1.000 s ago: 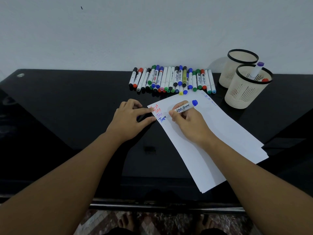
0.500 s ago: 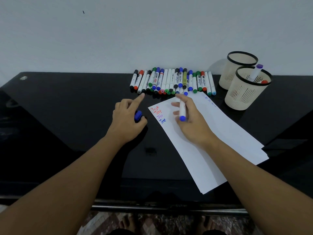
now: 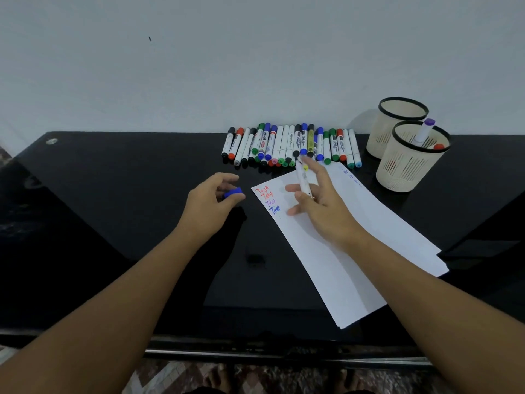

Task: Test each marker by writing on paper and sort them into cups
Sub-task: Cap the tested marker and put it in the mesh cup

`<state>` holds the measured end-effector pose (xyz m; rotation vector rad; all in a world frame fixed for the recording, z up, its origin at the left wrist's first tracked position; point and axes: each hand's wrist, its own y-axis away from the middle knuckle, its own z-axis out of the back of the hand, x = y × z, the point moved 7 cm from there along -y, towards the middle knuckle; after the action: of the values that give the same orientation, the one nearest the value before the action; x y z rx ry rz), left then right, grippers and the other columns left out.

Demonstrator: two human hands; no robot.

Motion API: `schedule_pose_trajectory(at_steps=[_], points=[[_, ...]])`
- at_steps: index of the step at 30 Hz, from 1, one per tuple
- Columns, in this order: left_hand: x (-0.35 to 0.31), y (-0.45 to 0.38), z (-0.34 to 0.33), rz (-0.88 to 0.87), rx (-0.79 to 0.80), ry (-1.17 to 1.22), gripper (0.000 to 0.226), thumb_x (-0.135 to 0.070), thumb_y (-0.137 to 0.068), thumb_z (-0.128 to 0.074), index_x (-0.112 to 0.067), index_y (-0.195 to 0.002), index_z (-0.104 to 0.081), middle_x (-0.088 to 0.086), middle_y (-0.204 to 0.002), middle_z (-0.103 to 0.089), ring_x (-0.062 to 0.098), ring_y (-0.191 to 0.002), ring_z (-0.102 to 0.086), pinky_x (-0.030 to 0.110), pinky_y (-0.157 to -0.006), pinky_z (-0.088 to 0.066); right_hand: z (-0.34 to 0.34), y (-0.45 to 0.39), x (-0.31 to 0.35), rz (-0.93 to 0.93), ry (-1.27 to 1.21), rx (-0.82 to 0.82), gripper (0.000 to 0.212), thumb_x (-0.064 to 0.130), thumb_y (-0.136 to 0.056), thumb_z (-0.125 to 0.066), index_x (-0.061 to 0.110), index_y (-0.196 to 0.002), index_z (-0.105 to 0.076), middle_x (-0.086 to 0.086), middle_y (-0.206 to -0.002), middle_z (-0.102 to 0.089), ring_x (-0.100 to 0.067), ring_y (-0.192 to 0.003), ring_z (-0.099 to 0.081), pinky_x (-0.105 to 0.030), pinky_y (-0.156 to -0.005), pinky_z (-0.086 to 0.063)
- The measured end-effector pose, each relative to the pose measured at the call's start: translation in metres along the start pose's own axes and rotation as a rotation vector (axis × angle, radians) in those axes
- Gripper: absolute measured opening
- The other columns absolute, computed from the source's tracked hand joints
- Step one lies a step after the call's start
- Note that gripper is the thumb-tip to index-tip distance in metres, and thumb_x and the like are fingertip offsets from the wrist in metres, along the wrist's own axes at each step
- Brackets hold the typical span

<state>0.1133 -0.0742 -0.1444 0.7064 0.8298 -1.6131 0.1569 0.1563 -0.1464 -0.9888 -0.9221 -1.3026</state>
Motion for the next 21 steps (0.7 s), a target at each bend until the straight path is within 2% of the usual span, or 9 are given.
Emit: schedule_pose_trajectory(at_steps=[2,4,5,7,9,13,16,18,21], points=[[-0.006,-0.003,0.000,0.011,0.048,0.027,0.035,-0.022,-0.093,-0.074,-0.025,-0.126,-0.066,-0.012,-0.112,-0.069,0.004,-0.104,-0.066,0.023,-0.094,-0.053,0.003,-0.001,-0.001,-0.050,-0.022,-0.011,0.057,0.017,-0.108,-0.053,0.047,-0.148,-0.026,0.005,-0.134,-0.065,-0.014,-0.089,-0.076,-0.008,-0.079,-0.047],[-0.012,-0.004,0.000,0.026,0.106,0.069,0.033,-0.016,-0.092,-0.074,-0.024,-0.124,-0.067,-0.011,-0.115,-0.071,0.003,-0.106,-0.067,0.023,-0.097,-0.053,0.005,-0.004,0.000,-0.070,0.028,-0.025,0.037,0.019,-0.107,-0.055,0.033,-0.138,-0.037,0.007,-0.129,-0.069,-0.012,-0.084,-0.075,-0.014,-0.079,-0.047],[-0.014,-0.005,0.000,0.039,0.128,0.104,0.033,-0.013,-0.092,-0.074,-0.024,-0.123,-0.068,-0.010,-0.115,-0.071,0.003,-0.106,-0.068,0.021,-0.096,-0.053,0.006,-0.006,0.003,-0.058,0.070,-0.030,0.028,0.021,-0.107,-0.055,0.030,-0.130,-0.042,0.008,-0.127,-0.070,-0.009,-0.083,-0.074,-0.017,-0.078,-0.047],[-0.015,-0.006,0.001,0.053,0.153,0.135,0.035,-0.010,-0.091,-0.074,-0.025,-0.123,-0.070,-0.010,-0.115,-0.072,0.002,-0.106,-0.068,0.019,-0.093,-0.052,0.007,-0.008,0.011,-0.028,0.130,-0.040,0.021,0.025,-0.107,-0.056,0.032,-0.123,-0.045,0.009,-0.123,-0.069,-0.009,-0.081,-0.071,-0.016,-0.072,-0.046],[-0.017,-0.006,0.002,0.065,0.170,0.153,0.035,-0.009,-0.090,-0.075,-0.024,-0.121,-0.071,-0.008,-0.112,-0.074,0.002,-0.104,-0.069,0.018,-0.091,-0.053,0.009,-0.008,0.015,-0.021,0.153,-0.042,0.021,0.029,-0.106,-0.056,0.037,-0.122,-0.044,0.004,-0.122,-0.066,-0.013,-0.081,-0.069,-0.017,-0.069,-0.046],[-0.018,-0.004,0.003,0.066,0.166,0.208,0.032,-0.010,-0.087,-0.079,-0.026,-0.113,-0.073,-0.005,-0.107,-0.074,0.008,-0.100,-0.072,0.024,-0.091,-0.056,0.012,-0.007,0.015,0.021,0.209,-0.025,0.027,0.027,-0.105,-0.057,0.044,-0.122,-0.047,0.003,-0.112,-0.065,-0.019,-0.083,-0.063,-0.032,-0.078,-0.053],[-0.026,-0.002,-0.001,-0.004,0.189,0.080,0.031,-0.007,-0.086,-0.079,-0.028,-0.109,-0.073,-0.011,-0.104,-0.074,0.003,-0.100,-0.070,0.020,-0.090,-0.053,0.017,-0.004,0.018,0.112,0.344,0.006,0.029,0.023,-0.104,-0.059,0.042,-0.126,-0.055,0.015,-0.103,-0.061,-0.009,-0.086,-0.059,-0.021,-0.075,-0.046],[-0.030,-0.001,0.000,-0.009,0.180,0.111,0.031,-0.002,-0.083,-0.080,-0.024,-0.103,-0.073,-0.010,-0.101,-0.075,0.003,-0.098,-0.070,0.019,-0.089,-0.055,0.019,-0.001,0.021,0.183,0.452,0.025,0.030,0.020,-0.103,-0.061,0.039,-0.127,-0.060,0.018,-0.111,-0.062,-0.006,-0.097,-0.058,-0.021,-0.082,-0.044],[-0.033,0.000,0.000,-0.001,0.201,0.119,0.036,-0.001,-0.079,-0.083,-0.022,-0.106,-0.071,-0.008,-0.100,-0.075,0.005,-0.096,-0.071,0.021,-0.088,-0.056,0.020,-0.002,0.018,0.216,0.534,0.047,0.030,0.020,-0.103,-0.061,0.037,-0.128,-0.064,0.010,-0.126,-0.065,-0.011,-0.111,-0.057,-0.031,-0.092,-0.048]])
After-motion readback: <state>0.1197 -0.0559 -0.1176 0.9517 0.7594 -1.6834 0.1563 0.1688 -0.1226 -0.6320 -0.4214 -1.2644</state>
